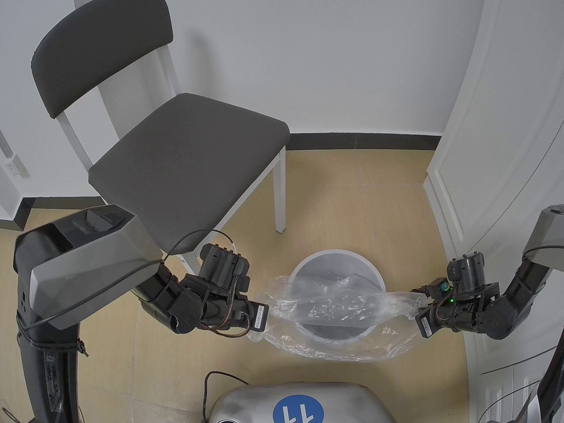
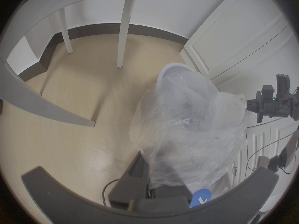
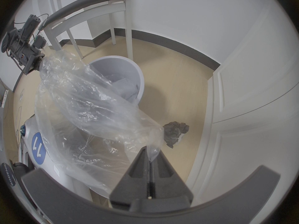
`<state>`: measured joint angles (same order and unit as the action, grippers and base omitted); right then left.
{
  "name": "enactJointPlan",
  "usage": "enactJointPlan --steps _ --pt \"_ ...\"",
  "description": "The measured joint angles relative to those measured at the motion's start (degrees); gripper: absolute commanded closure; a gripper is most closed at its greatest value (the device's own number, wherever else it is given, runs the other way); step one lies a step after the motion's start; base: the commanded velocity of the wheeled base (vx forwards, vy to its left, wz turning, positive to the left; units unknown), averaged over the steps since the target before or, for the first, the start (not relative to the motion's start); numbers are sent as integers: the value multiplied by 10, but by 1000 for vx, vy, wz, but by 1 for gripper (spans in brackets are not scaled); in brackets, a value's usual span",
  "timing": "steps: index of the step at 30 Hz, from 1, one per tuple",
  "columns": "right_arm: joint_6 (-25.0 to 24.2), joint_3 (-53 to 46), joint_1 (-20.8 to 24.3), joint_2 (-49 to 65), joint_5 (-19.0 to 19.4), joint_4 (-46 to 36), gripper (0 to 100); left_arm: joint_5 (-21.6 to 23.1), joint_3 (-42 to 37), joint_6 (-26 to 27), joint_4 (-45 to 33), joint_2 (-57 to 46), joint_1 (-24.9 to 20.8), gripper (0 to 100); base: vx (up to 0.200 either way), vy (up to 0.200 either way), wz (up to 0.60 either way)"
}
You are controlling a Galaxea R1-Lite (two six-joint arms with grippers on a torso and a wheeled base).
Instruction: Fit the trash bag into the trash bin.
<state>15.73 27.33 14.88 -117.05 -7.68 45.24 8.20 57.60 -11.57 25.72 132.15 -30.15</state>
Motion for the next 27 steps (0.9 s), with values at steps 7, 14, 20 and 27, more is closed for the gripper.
enactJointPlan --steps 7,14,20,27 --pt "-62 32 18 -71 -19 116 100 -27 14 -11 73 29 -1 100 0 0 0" --pt "-96 44 32 -142 -34 231 100 -52 13 -24 169 61 -5 100 0 0 0" --pt "-100 34 35 -160 -23 238 100 -56 2 -24 175 75 -8 100 0 0 0" --pt "-100 33 32 -169 -8 239 100 -55 1 -24 176 80 -9 100 0 0 0"
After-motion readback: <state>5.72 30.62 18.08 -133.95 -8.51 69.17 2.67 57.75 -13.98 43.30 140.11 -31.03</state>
